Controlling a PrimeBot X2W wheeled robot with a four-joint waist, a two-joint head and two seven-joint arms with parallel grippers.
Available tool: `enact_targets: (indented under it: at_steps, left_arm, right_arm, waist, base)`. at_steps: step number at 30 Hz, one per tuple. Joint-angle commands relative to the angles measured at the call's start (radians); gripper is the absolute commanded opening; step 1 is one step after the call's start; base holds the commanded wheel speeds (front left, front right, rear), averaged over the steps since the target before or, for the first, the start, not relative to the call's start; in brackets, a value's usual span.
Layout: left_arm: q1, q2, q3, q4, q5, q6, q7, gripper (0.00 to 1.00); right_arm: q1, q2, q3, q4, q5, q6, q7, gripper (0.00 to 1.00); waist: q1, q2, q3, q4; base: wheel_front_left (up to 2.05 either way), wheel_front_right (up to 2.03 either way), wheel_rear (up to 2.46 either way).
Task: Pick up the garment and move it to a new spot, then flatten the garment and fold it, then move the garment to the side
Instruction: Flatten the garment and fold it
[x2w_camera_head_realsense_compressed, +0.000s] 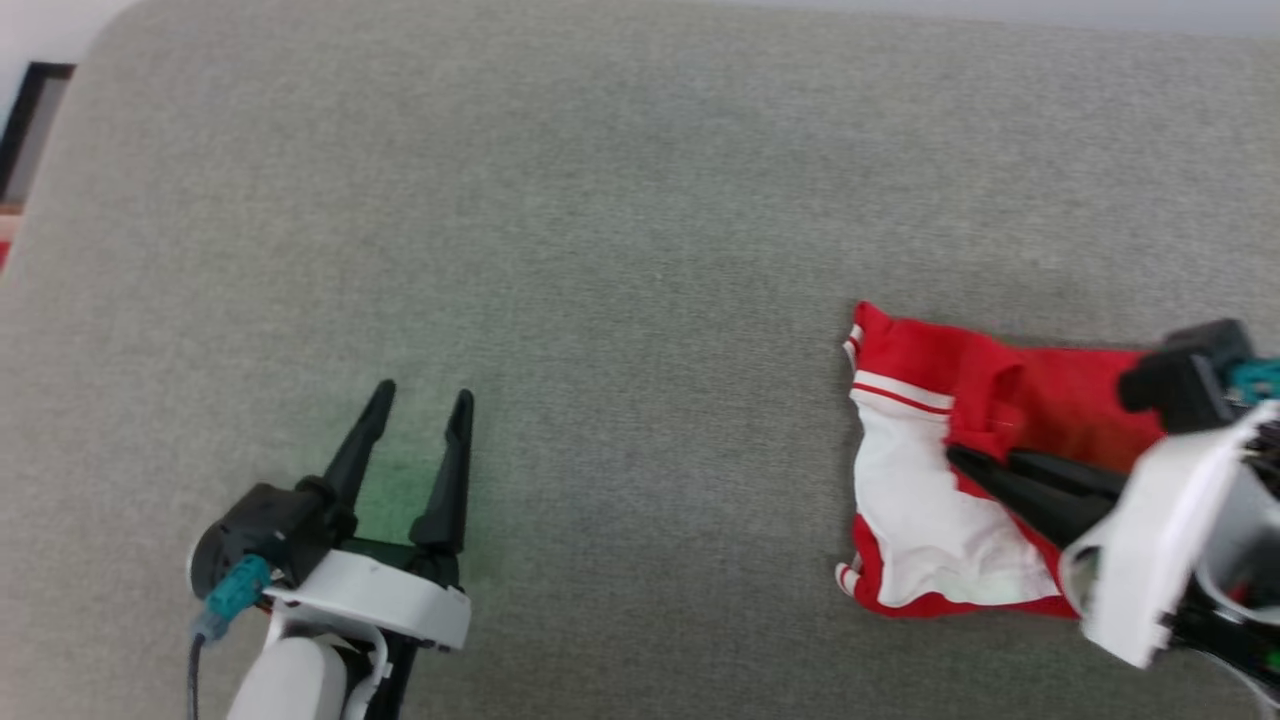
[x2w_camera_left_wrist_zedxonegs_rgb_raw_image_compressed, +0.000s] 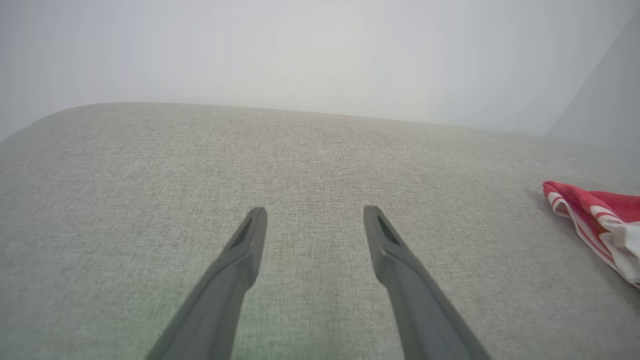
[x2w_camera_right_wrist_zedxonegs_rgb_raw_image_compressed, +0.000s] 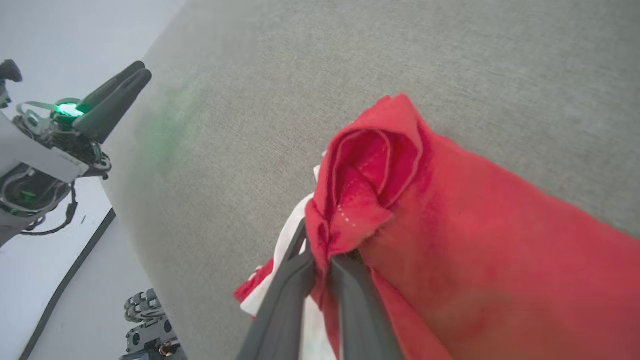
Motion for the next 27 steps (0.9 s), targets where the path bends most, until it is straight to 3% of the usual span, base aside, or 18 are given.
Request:
enact_targets:
  at_steps: [1, 7, 15, 16, 18, 27]
  left_arm:
    - [0.002, -0.006, -0.002, 0.002, -0.006, -0.002, 0.001, 1.00]
    - [-0.002, -0.029, -0.004, 0.006, -0.014, -0.002, 0.001, 1.00]
    - [0.000, -0.036, -0.004, 0.019, -0.025, -0.002, 0.001, 1.00]
    - [0.005, -0.034, 0.000, 0.019, -0.026, -0.002, 0.001, 1.00]
    - [0.013, -0.032, 0.008, 0.017, -0.029, -0.002, 0.001, 1.00]
    - [0.026, -0.012, 0.014, 0.018, -0.044, -0.002, 0.001, 1.00]
  right_arm:
    - [-0.030, 0.017, 0.036, 0.030, -0.019, -0.001, -0.014, 0.00]
    - [-0.078, 0.056, 0.132, 0.158, -0.093, -0.001, -0.088, 0.00]
    - [-0.102, 0.094, 0.211, 0.291, -0.090, 0.000, -0.185, 0.03]
    - [-0.108, 0.095, 0.217, 0.298, -0.083, 0.000, -0.193, 0.39]
    - [-0.120, 0.100, 0.220, 0.301, -0.060, 0.000, -0.209, 1.00]
    - [-0.171, 0.068, 0.185, 0.289, 0.044, -0.001, -0.246, 1.00]
  waist:
    - [0.0000, -0.0001, 0.002, 0.019]
    - [0.0000, -0.0001, 0.006, 0.057]
    - [0.0000, -0.0001, -0.001, 0.072]
    - [0.0000, -0.0001, -0.005, 0.068]
    - [0.0000, -0.0001, -0.014, 0.057]
    - [0.0000, -0.0001, -0.051, -0.030]
  base:
    - [0.00, 0.00, 0.00]
    - [0.00, 0.00, 0.00]
    - [0.00, 0.00, 0.00]
    - [0.00, 0.00, 0.00]
    - [0.00, 0.00, 0.00]
    - [0.00, 0.00, 0.00]
